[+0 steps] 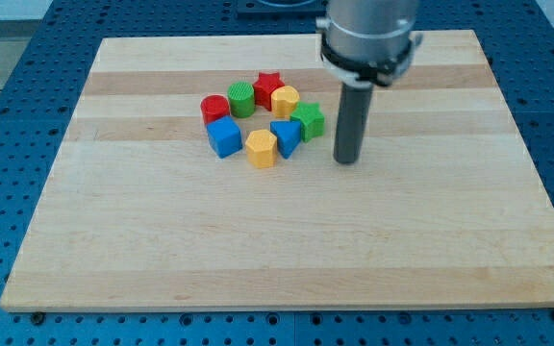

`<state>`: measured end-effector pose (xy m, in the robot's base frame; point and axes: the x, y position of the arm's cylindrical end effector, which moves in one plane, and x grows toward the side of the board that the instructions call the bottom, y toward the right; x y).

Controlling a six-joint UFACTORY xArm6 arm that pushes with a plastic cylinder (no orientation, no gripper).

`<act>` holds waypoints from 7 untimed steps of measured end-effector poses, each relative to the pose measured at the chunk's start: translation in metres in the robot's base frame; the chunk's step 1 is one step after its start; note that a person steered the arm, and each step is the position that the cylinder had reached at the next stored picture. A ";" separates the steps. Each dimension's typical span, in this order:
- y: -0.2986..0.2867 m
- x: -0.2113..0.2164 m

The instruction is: Adjust the red circle into a group of blocks

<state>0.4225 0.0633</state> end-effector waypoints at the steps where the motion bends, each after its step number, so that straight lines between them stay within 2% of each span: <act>1: -0.008 -0.011; 2: 0.007 0.030; 3: -0.058 0.087; 4: -0.186 0.093; 5: -0.272 0.065; 6: -0.285 -0.015; 7: -0.253 -0.048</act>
<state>0.3744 -0.1897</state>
